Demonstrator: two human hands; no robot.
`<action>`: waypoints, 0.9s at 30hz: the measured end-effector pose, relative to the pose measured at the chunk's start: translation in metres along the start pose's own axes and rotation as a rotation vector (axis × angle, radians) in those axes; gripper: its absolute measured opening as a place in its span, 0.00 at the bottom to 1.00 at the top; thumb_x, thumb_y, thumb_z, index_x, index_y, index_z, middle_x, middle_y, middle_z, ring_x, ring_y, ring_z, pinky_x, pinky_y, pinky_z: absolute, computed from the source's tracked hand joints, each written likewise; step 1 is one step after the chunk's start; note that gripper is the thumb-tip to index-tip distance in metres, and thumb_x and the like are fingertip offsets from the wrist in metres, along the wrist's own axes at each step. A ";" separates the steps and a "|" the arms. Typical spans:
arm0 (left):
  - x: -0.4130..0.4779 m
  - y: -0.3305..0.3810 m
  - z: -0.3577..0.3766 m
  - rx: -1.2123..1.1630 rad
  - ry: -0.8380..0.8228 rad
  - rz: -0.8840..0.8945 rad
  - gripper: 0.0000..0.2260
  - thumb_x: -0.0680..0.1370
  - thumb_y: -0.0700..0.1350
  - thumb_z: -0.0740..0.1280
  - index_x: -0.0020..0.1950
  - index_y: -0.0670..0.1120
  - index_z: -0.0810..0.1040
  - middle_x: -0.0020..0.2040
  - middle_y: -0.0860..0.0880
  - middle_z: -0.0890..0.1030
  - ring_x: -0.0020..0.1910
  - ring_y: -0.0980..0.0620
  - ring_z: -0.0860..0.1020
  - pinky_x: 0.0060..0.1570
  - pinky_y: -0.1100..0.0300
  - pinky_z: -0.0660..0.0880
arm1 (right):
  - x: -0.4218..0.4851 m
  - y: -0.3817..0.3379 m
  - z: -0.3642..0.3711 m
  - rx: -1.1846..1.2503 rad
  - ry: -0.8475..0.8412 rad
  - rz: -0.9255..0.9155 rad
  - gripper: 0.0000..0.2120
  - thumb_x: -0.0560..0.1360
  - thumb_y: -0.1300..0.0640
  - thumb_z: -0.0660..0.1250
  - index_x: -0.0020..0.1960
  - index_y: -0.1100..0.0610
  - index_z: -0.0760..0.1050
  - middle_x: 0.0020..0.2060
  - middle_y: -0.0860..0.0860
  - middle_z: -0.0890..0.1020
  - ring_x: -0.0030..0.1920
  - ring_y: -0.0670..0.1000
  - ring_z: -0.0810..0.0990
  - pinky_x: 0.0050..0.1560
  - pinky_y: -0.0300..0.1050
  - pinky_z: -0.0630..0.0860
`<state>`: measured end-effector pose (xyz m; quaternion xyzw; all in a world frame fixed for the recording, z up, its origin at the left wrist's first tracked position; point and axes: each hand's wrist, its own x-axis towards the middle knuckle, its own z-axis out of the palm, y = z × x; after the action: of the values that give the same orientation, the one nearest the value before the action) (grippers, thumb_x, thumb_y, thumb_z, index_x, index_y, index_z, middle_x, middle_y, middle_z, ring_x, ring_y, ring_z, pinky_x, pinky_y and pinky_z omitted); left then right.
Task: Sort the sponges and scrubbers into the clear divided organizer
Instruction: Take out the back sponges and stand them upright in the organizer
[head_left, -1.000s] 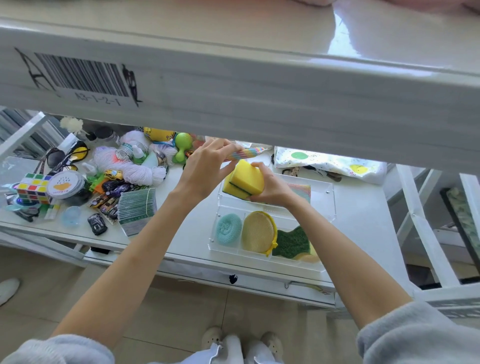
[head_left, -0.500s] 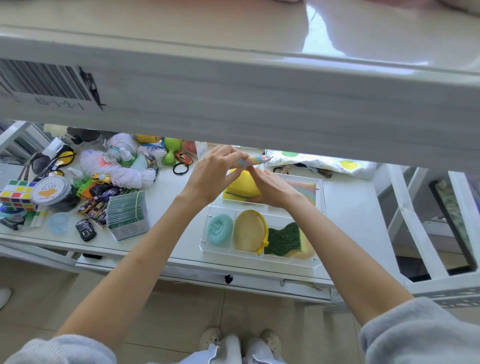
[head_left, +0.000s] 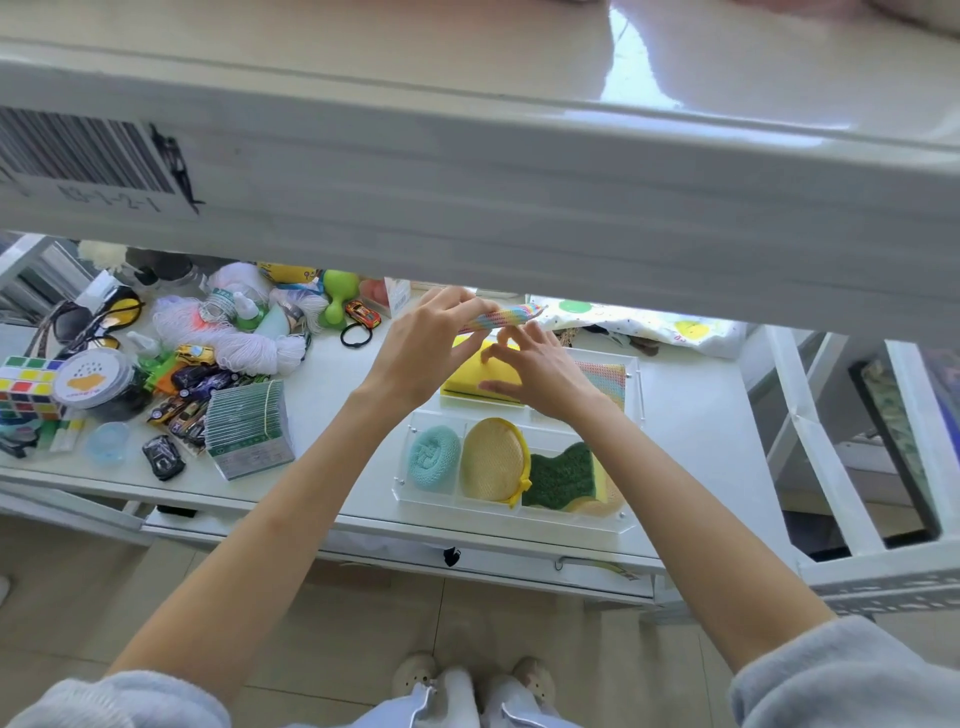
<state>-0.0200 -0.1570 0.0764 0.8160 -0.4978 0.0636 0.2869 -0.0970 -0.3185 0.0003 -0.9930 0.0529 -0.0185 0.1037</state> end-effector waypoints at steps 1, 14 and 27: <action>0.002 0.002 0.002 0.000 0.003 0.012 0.13 0.77 0.44 0.67 0.60 0.45 0.78 0.52 0.44 0.83 0.52 0.44 0.78 0.44 0.53 0.75 | -0.003 -0.002 0.001 0.009 -0.001 0.012 0.20 0.75 0.41 0.62 0.62 0.51 0.74 0.61 0.54 0.73 0.61 0.57 0.68 0.66 0.54 0.66; 0.015 0.059 0.101 0.179 -0.078 0.261 0.10 0.69 0.41 0.74 0.49 0.43 0.80 0.46 0.44 0.82 0.43 0.46 0.81 0.35 0.54 0.81 | -0.093 0.067 -0.034 0.097 0.007 0.292 0.14 0.78 0.58 0.62 0.63 0.58 0.75 0.63 0.55 0.77 0.62 0.56 0.73 0.63 0.51 0.70; 0.013 0.067 0.144 0.218 -0.272 0.359 0.08 0.68 0.38 0.76 0.44 0.43 0.80 0.44 0.46 0.81 0.40 0.48 0.78 0.36 0.57 0.80 | -0.115 0.104 -0.041 0.072 -0.047 0.400 0.10 0.77 0.56 0.62 0.52 0.59 0.78 0.50 0.56 0.79 0.54 0.56 0.74 0.53 0.49 0.72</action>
<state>-0.0961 -0.2668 -0.0108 0.7418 -0.6588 0.0564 0.1118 -0.2237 -0.4157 0.0161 -0.9586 0.2457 0.0236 0.1420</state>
